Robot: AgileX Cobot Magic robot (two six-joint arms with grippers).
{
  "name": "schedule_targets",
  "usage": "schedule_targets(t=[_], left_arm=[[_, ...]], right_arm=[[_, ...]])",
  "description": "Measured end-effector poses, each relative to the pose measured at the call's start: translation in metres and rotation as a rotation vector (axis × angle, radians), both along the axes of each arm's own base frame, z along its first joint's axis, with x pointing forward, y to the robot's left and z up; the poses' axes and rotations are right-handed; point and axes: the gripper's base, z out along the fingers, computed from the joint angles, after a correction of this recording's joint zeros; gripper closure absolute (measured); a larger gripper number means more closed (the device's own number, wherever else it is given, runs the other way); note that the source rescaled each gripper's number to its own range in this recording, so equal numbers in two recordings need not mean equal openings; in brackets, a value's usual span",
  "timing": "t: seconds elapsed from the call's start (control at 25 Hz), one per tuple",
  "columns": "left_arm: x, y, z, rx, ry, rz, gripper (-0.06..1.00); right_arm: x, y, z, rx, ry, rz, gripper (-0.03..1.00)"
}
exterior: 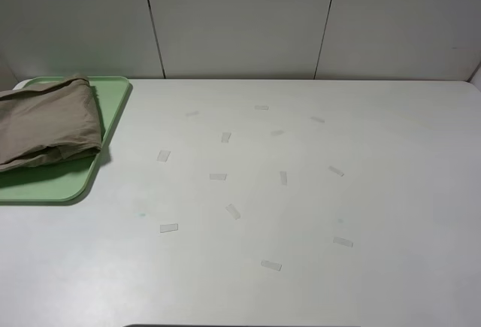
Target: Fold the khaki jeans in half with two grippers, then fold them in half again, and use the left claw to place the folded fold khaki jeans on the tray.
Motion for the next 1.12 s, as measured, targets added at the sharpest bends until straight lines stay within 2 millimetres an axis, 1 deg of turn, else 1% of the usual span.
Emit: schedule_targets(t=[1.12], left_arm=[[0.0000,0.0001,0.0000,0.001,0.000,0.000,-0.06]], right_arm=[[0.0000,0.0000,0.0000,0.000,0.000,0.000,-0.03]])
